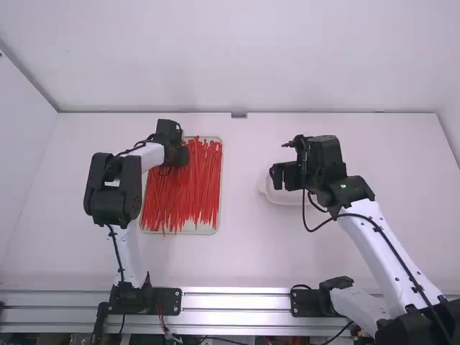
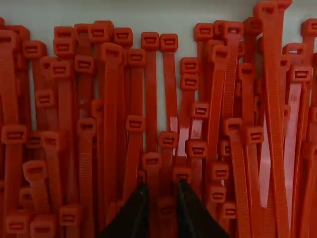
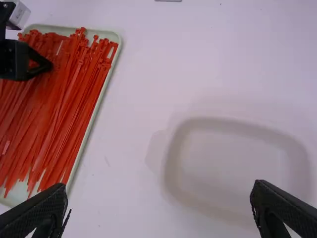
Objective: Fasten the cable tie
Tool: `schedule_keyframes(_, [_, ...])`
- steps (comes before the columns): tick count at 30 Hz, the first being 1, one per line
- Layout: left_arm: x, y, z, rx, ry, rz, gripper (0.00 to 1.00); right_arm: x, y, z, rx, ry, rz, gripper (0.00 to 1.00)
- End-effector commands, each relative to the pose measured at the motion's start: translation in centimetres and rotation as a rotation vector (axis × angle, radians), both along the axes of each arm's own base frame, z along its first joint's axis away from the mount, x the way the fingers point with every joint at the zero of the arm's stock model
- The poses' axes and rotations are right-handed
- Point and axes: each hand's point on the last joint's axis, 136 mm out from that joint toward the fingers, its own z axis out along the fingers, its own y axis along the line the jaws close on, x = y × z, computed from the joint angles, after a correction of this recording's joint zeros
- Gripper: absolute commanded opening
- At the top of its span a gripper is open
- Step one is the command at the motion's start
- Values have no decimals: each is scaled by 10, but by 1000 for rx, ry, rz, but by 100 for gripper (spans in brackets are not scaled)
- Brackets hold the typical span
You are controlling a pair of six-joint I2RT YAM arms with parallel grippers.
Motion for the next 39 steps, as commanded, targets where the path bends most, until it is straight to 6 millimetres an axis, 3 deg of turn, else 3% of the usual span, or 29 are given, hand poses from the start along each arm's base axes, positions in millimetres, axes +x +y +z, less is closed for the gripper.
schedule_keyframes(1, [-9, -3, -18, -3, 47, 1, 17, -3, 0, 1, 5, -3, 4, 98])
schedule_keyframes(14, [3, -1, -6, -12, 13, 49, 3, -3, 0, 1, 5, -3, 4, 98])
schedule_keyframes(20, [16, 7, 30, 1, -33, 113, 2, -3, 0, 1, 6, -3, 4, 98])
schedule_keyframes(29, [25, 23, 126, 62, -237, 170, 2, -3, 0, 1, 7, -2, 2, 98])
schedule_keyframes(30, [24, 26, 146, 72, -280, 183, 2, -3, 0, 1, 7, -2, 2, 98])
schedule_keyframes(39, [2, 31, 261, 62, -517, 211, 2, -2, 1, 2, 10, -8, 3, 98])
